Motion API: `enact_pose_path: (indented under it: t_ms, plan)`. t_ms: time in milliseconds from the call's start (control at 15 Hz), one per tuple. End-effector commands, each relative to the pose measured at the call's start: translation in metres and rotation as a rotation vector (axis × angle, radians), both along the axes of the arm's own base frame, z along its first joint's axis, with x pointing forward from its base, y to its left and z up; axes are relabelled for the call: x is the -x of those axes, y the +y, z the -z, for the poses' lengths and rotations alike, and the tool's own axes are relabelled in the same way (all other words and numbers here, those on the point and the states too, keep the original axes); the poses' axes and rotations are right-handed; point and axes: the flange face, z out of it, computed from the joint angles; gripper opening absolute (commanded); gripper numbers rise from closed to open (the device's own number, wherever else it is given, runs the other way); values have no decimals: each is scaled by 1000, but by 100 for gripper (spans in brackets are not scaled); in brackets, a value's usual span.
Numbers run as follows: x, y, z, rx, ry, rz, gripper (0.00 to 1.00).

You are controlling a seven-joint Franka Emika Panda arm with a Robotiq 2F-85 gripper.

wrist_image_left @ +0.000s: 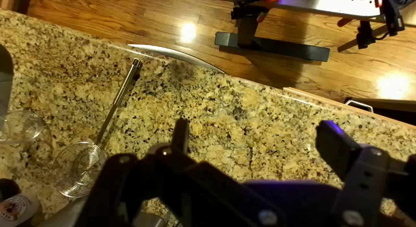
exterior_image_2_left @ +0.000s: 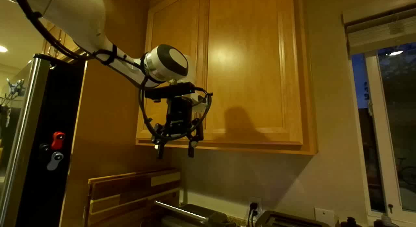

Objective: Open the cupboard, take the orange clamp and put it inside

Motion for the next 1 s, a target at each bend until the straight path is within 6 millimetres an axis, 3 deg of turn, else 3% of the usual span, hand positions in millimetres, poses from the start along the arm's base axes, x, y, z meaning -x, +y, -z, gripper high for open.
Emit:
enact_pose_path:
  t_ms: [0,533,933]
  plan:
    - [0,0,0,0,0,0,100]
    - [0,0,-1,0,0,0,100]
    - [-17,19,-30,-74,-279,68,100]
